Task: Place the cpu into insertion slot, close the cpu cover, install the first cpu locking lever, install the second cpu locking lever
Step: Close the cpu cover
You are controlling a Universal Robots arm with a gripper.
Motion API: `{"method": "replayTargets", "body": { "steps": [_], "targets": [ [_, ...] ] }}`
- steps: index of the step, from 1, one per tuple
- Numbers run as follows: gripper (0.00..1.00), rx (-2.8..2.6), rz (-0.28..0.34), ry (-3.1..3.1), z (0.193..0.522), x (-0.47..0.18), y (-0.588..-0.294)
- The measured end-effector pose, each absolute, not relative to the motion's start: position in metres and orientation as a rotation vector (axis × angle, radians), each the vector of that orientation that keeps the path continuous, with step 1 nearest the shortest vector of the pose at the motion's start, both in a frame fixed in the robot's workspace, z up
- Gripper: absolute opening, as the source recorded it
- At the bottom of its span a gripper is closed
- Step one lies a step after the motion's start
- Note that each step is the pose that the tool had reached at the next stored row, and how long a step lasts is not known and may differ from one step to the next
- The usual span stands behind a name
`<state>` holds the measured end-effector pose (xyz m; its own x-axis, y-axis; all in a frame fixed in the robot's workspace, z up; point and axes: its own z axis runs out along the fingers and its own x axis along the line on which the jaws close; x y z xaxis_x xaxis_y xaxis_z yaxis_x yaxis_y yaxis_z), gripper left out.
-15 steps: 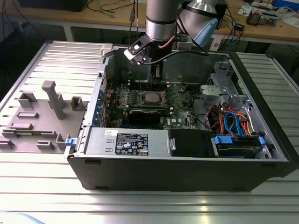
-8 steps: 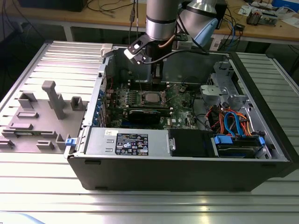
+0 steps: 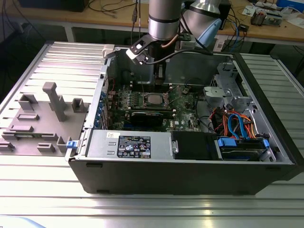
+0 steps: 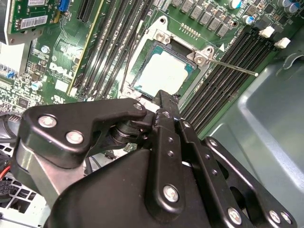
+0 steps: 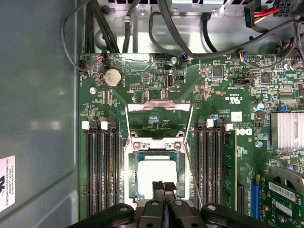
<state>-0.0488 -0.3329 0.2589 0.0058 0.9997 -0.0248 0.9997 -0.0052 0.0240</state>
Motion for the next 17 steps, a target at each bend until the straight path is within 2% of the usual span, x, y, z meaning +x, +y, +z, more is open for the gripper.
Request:
{"method": "replayTargets", "body": {
  "steps": [17],
  "targets": [
    [0.11,2.202,-0.003,2.19,0.2633,-0.0488,-0.3329]
  ]
}}
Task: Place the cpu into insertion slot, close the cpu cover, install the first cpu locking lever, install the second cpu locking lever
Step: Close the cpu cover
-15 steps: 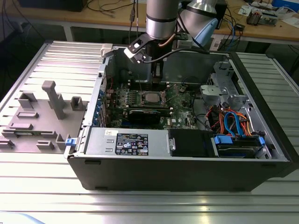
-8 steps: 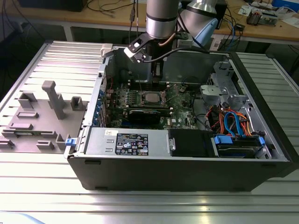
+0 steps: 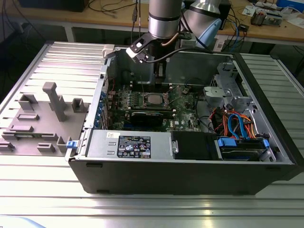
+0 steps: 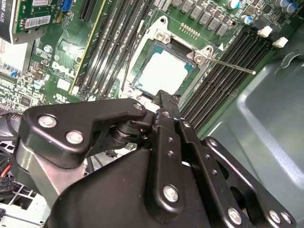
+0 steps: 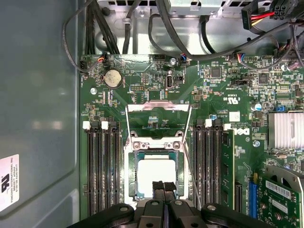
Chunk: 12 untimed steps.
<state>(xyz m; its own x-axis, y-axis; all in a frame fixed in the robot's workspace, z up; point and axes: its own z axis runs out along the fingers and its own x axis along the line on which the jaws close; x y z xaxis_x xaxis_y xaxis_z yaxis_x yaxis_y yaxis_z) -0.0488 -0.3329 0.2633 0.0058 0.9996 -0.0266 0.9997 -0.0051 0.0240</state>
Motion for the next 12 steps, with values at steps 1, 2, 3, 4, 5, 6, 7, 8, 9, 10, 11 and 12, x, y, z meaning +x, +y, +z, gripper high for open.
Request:
{"method": "replayTargets", "body": {
  "steps": [1,2,3,4,5,6,7,8,9,10,11,12],
  "targets": [
    [0.11,2.202,-0.003,2.19,0.2635,-0.0488,-0.3329],
    [0.11,2.202,-0.004,2.19,0.264,-0.0488,-0.3329],
    [0.11,2.202,-0.004,2.19,0.2643,-0.0488,-0.3329],
    [0.11,2.202,-0.004,2.19,0.2646,-0.0488,-0.3329],
    [0.11,2.202,-0.004,2.19,0.2648,-0.0488,-0.3329],
    [0.11,2.202,-0.004,2.19,0.2651,-0.0488,-0.3329],
    [0.11,2.202,-0.004,2.189,0.2653,-0.0488,-0.3329],
    [0.11,2.201,-0.004,2.189,0.2655,-0.0488,-0.3329],
    [0.11,2.201,-0.004,2.189,0.2657,-0.0488,-0.3329],
    [0.11,2.201,-0.005,2.189,0.2661,-0.0488,-0.3329],
    [0.11,2.201,-0.005,2.189,0.2663,-0.0488,-0.3329],
    [0.11,2.201,-0.005,2.189,0.2665,-0.0488,-0.3329]
  ]
}}
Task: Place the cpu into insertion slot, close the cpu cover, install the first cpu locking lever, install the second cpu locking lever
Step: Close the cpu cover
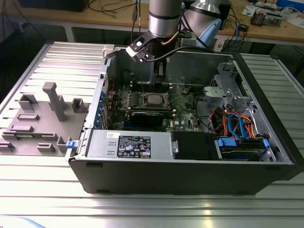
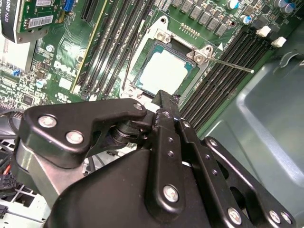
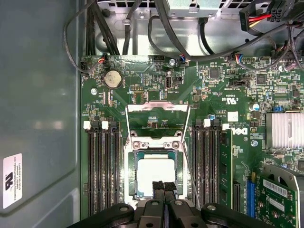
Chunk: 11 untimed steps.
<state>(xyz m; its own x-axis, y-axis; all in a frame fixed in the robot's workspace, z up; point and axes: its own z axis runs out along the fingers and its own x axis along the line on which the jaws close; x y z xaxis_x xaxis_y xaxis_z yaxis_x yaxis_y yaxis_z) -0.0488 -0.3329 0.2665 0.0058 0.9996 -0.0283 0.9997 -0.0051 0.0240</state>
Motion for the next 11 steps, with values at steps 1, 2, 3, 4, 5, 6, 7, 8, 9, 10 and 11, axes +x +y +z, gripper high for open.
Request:
{"method": "replayTargets", "body": {
  "steps": [1,2,3,4,5,6,7,8,9,10,11],
  "targets": [
    [0.11,2.201,-0.005,2.189,0.2669,-0.0488,-0.3329],
    [0.11,2.201,-0.005,2.189,0.2671,-0.0488,-0.3329],
    [0.11,2.201,-0.005,2.189,0.2673,-0.0488,-0.3329],
    [0.11,2.201,-0.005,2.189,0.2676,-0.0488,-0.3329],
    [0.11,2.201,-0.005,2.189,0.2682,-0.0488,-0.3329],
    [0.11,2.201,-0.005,2.189,0.2685,-0.0488,-0.3329],
    [0.11,2.201,-0.006,2.189,0.2687,-0.0488,-0.3329],
    [0.11,2.201,-0.006,2.189,0.2692,-0.0488,-0.3329],
    [0.11,2.2,-0.007,2.188,0.27,-0.0488,-0.3329],
    [0.11,2.2,-0.008,2.188,0.2707,-0.0488,-0.3329],
    [0.11,2.199,-0.009,2.188,0.2711,-0.0488,-0.3329]
  ]
}}
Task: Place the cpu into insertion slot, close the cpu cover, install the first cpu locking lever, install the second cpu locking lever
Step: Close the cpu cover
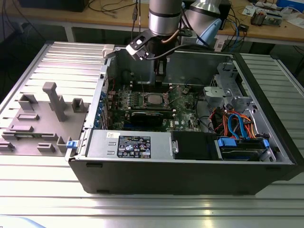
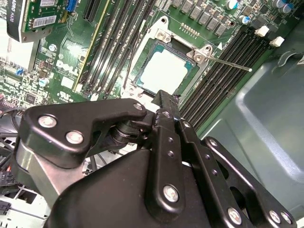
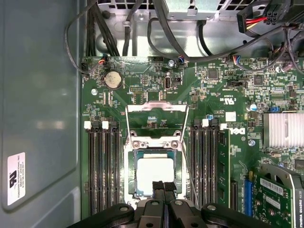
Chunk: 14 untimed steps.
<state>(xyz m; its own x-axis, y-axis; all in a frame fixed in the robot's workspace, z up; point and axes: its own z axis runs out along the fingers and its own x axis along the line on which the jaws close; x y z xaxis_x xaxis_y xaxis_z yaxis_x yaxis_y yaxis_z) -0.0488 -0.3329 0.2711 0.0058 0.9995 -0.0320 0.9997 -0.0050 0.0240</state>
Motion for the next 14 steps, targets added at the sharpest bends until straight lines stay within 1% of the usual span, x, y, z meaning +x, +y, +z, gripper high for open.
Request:
{"method": "replayTargets", "body": {
  "steps": [14],
  "targets": [
    [0.11,2.196,-0.016,2.184,0.2754,-0.0488,-0.3329]
  ]
}}
